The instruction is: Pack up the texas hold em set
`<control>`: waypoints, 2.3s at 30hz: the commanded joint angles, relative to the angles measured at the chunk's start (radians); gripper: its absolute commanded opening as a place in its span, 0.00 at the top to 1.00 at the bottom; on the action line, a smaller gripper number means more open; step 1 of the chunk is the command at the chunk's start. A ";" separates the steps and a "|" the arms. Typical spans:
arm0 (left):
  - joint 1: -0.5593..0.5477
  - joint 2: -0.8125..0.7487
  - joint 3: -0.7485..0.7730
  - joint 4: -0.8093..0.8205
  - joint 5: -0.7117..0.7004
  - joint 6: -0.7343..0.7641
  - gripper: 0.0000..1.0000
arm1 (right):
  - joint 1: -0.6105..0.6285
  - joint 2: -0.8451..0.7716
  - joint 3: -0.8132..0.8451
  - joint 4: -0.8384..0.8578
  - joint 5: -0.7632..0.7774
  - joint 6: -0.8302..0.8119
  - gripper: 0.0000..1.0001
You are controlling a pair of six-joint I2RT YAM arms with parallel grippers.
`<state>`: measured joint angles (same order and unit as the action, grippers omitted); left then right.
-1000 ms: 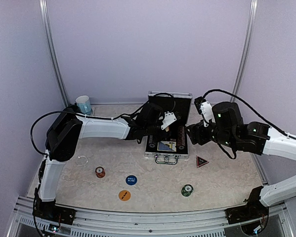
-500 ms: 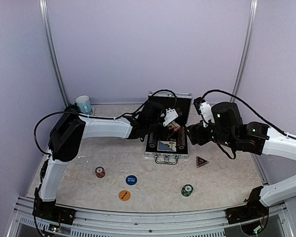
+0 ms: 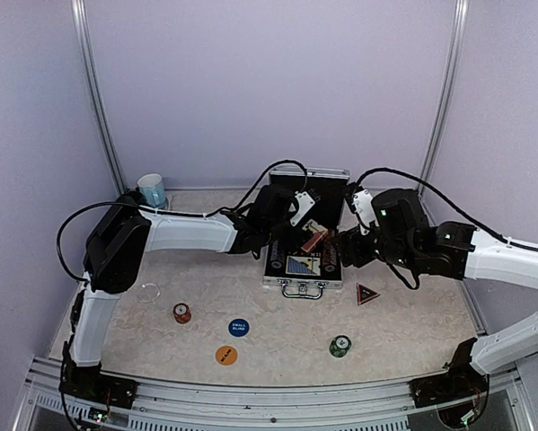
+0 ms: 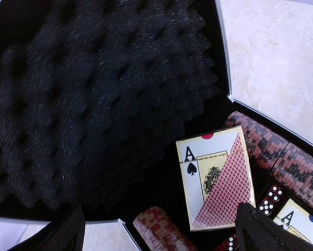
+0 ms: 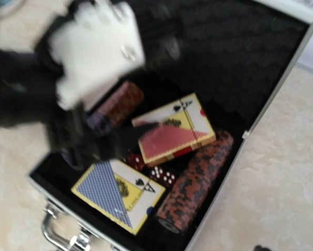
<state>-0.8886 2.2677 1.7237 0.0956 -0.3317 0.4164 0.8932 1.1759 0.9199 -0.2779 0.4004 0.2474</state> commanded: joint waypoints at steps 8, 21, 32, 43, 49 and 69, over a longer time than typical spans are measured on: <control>0.032 -0.164 -0.062 -0.192 -0.007 -0.379 0.01 | -0.147 0.290 0.183 -0.030 -0.302 -0.001 0.22; 0.115 -0.198 -0.162 -0.177 0.407 -0.758 0.25 | -0.286 0.562 0.369 -0.019 -0.491 0.037 0.24; 0.131 -0.140 -0.133 -0.107 0.597 -1.019 0.45 | -0.331 0.643 0.404 0.012 -0.481 0.036 0.24; 0.131 -0.067 -0.103 -0.103 0.593 -1.203 0.94 | -0.350 0.668 0.419 0.065 -0.475 0.037 0.25; 0.128 -0.019 -0.064 -0.125 0.554 -1.236 1.00 | -0.355 0.694 0.442 0.081 -0.475 0.032 0.25; 0.121 0.070 0.019 -0.227 0.453 -1.250 1.00 | -0.358 0.768 0.466 0.122 -0.470 0.044 0.27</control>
<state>-0.7631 2.3264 1.7195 -0.1143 0.1364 -0.8295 0.5465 1.9240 1.3693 -0.1829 -0.0700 0.2817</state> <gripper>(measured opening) 0.005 0.743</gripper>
